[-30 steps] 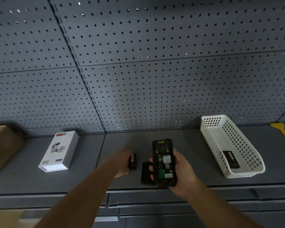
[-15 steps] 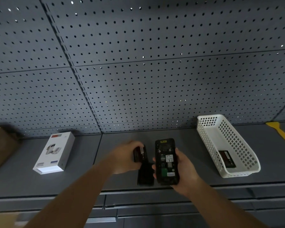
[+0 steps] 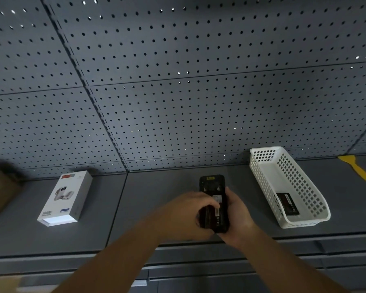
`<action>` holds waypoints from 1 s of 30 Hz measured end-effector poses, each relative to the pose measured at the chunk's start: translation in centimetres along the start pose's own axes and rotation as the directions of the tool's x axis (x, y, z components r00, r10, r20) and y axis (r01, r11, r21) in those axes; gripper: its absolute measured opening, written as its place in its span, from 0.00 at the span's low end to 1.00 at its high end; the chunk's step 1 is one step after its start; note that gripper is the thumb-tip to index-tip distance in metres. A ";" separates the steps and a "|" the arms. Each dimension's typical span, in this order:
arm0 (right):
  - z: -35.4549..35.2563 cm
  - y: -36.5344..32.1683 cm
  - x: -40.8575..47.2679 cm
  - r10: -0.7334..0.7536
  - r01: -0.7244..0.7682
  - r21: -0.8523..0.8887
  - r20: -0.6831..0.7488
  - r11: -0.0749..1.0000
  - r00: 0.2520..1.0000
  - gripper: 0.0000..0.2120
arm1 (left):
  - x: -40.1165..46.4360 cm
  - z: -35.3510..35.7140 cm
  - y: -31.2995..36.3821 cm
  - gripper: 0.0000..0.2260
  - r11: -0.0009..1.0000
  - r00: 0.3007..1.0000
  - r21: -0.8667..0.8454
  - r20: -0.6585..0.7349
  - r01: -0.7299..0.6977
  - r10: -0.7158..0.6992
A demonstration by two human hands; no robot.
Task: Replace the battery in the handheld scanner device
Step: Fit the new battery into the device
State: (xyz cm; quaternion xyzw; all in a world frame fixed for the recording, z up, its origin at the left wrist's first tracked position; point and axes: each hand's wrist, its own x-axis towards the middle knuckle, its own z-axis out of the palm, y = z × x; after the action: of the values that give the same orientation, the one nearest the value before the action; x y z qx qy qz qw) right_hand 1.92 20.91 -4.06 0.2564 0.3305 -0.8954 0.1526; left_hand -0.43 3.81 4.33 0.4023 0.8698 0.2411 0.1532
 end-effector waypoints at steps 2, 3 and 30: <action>-0.2 0.0 0.1 0.008 -0.008 -0.001 0.016 1.000 1.000 0.31 | 0.0 0.2 0.0 0.25 1.000 1.000 -0.002 -0.017 -0.007 0.007; -0.2 0.0 0.1 0.010 -0.010 0.002 0.024 1.000 1.000 0.31 | 0.0 0.2 -0.1 0.25 1.000 1.000 0.005 -0.027 -0.014 0.014; 0.0 0.4 -0.6 0.019 -0.019 -0.026 0.004 0.999 1.000 0.31 | 0.3 3.2 -2.0 0.24 0.992 0.979 -0.036 -0.159 0.123 -0.127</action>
State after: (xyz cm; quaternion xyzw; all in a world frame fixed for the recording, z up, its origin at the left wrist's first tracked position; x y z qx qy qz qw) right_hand 2.53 20.68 -3.89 0.2557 0.3394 -0.8900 0.1653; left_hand -0.38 3.93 0.54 0.3239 0.8998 0.2739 0.1024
